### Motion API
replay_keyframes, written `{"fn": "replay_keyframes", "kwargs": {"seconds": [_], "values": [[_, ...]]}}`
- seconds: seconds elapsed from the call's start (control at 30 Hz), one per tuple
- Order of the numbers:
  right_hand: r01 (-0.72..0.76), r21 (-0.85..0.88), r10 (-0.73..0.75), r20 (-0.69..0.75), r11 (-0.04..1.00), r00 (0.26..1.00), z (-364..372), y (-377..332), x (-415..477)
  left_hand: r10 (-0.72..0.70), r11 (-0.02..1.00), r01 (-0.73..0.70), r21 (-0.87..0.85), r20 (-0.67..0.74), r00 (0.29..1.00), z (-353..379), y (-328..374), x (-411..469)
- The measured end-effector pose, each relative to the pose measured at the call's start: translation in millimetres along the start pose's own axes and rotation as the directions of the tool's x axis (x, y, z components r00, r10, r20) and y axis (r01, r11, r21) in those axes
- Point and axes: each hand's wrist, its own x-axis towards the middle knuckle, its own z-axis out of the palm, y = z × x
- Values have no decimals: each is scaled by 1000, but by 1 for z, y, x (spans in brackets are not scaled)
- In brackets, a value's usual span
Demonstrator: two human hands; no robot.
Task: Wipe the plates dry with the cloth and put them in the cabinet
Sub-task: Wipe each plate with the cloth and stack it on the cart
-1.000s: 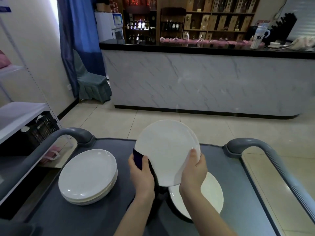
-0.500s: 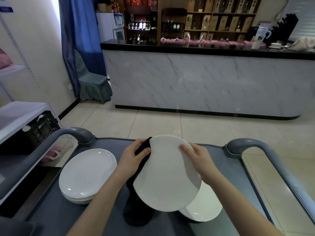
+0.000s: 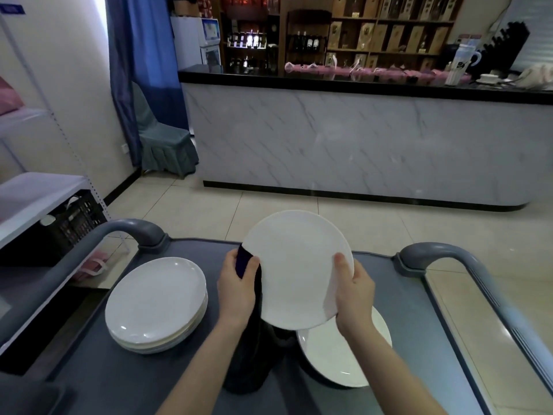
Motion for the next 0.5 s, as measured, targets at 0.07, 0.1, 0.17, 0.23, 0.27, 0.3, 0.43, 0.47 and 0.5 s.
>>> {"fn": "replay_keyframes", "kwargs": {"seconds": [0.07, 0.1, 0.17, 0.23, 0.27, 0.3, 0.43, 0.47, 0.5], "values": [[63, -83, -47, 185, 995, 982, -13, -9, 10, 86, 993, -96, 66, 136, 987, -11, 7, 12], [85, -133, -47, 268, 987, 962, -18, -14, 15, 110, 986, -133, 96, 214, 971, -14, 11, 17], [116, -225, -25, 369, 967, 929, -22, -24, 23, 114, 976, -168, 141, 330, 937, -17, 14, 22], [132, -242, -35, 366, 961, 930, -21, -27, 26, 99, 981, -146, 126, 323, 941, -15, 13, 21], [132, -222, -52, 332, 966, 942, -18, -27, 25, 90, 986, -124, 109, 271, 958, -14, 11, 19], [120, -189, -64, 279, 975, 958, -14, -25, 22, 73, 991, -94, 99, 199, 977, -11, 9, 17], [-13, -8, 13, -52, 1000, 999, 9, -12, 5, -69, 998, 69, -5, -85, 994, 6, 1, -6], [-41, 31, 45, -124, 999, 991, 16, -8, -1, -107, 994, 104, -31, -144, 984, 13, 1, -15], [-61, 75, 73, -179, 995, 981, 23, -6, -6, -147, 989, 138, -59, -191, 971, 20, 1, -23]]}}
